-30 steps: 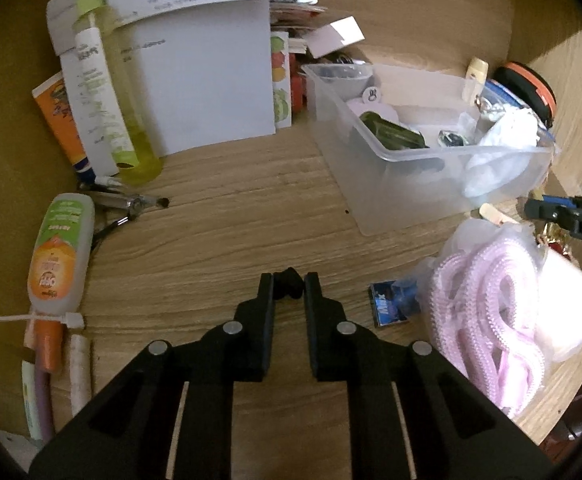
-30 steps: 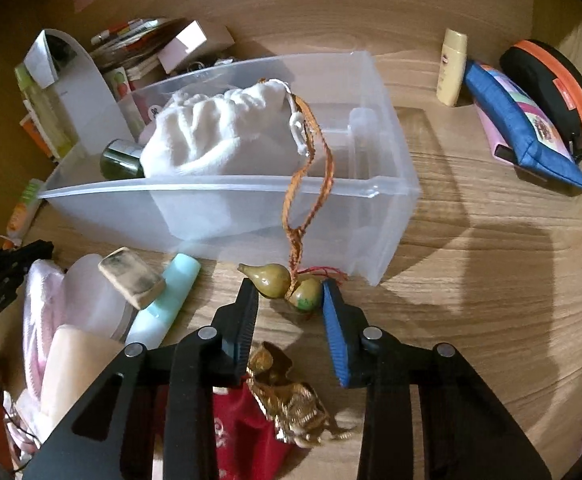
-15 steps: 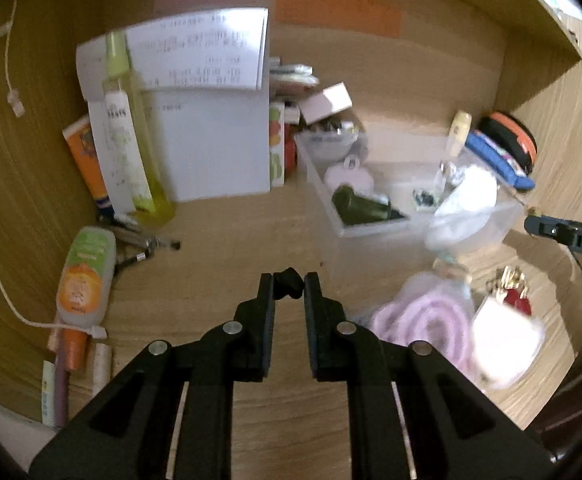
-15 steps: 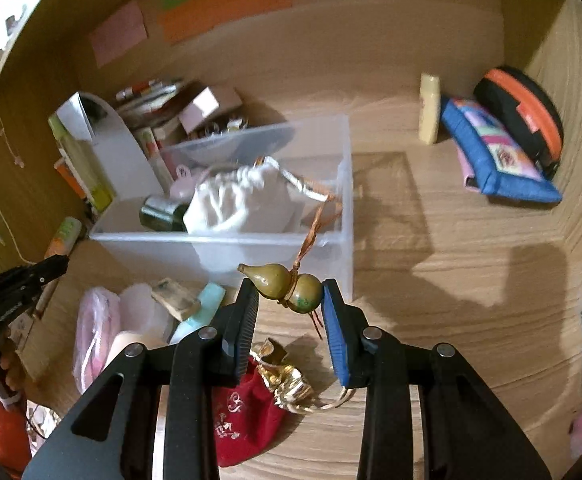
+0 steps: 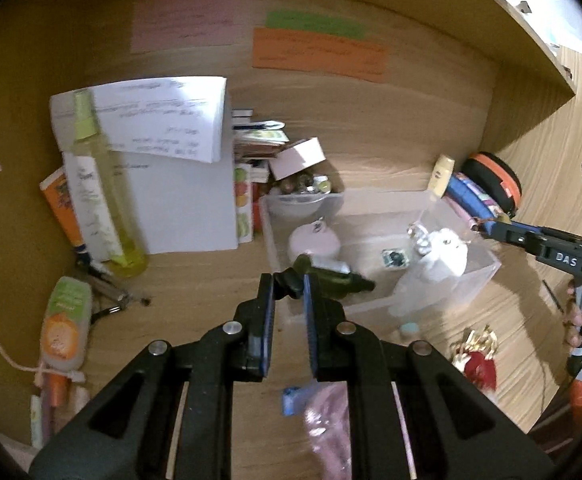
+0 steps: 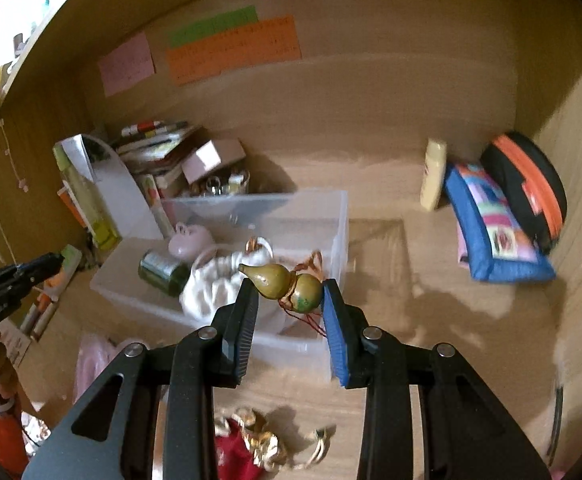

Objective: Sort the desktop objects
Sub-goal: 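Lower the gourd pendant into the bin and open the right tool while the left nudges the green bottle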

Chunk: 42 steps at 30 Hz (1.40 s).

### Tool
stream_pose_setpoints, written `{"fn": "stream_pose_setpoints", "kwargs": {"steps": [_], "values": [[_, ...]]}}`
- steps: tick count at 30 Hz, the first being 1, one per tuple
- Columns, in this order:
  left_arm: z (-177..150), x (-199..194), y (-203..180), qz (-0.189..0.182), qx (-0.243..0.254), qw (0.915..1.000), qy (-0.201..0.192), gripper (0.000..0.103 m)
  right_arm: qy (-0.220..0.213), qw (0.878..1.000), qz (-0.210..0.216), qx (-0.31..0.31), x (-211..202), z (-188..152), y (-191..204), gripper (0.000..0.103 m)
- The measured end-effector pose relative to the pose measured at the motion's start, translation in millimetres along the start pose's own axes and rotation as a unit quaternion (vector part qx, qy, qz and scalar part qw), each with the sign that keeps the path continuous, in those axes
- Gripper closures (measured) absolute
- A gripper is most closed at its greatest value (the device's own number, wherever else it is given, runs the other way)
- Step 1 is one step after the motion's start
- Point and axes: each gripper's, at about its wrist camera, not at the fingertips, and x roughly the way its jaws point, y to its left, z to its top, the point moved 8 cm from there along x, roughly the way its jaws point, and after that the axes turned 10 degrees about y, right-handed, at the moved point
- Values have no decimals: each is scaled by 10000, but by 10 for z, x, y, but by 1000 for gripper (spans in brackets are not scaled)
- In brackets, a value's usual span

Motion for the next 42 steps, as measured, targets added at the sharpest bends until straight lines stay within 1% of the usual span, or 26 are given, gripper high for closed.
{"fn": "stream_pose_setpoints", "kwargs": {"steps": [4,11,14,16,19,22,24,26,28,29,30,31,32,33,35,37,39,41,42], "values": [[89,107,-103,-83,72,9999,18,90,-52,10000,33,-54,71,128,15,74],[236,428,-237,-368,86,9989,263,90,42,9997,157,-155,307,264,59,74],[231,581,-294,-446,125,9981,398,90,52,9997,166,-183,401,279,87,74],[208,669,-311,-428,154,9977,495,90,93,9995,190,-234,462,282,114,74],[171,760,-335,-474,163,9968,620,90,225,9992,228,-245,577,273,140,74],[168,798,-350,-472,208,9966,635,90,369,9986,264,-263,679,250,159,73],[157,810,-359,-454,228,9964,672,89,394,9985,118,-366,704,237,173,73],[149,805,-370,-510,214,9959,711,86,423,9980,40,-474,703,231,200,73],[151,772,-372,-539,190,9959,695,72,492,9971,8,-581,697,219,239,72],[155,743,-370,-533,185,9962,660,67,501,9968,-15,-619,686,213,254,68],[160,710,-363,-520,178,9966,618,59,508,9966,-28,-645,674,207,267,65],[165,661,-356,-504,170,9971,552,54,510,9967,-43,-637,651,200,275,59],[168,622,-355,-498,174,9973,507,52,506,9967,-30,-629,637,197,278,54],[172,587,-357,-495,182,9975,472,51,493,9968,-5,-622,612,191,284,52],[170,523,-353,-453,190,9979,418,45,439,9972,29,-612,549,184,307,47],[164,455,-331,-376,175,9985,354,32,383,9974,50,-604,472,172,338,43],[145,371,-309,-347,146,9989,278,29,278,9978,42,-607,371,166,367,35],[112,302,-289,-337,121,9990,264,26,173,9978,-10,-643,280,156,398,24],[93,273,-275,-313,98,9991,262,22,106,9976,-42,-679,215,143,420,22]]}}
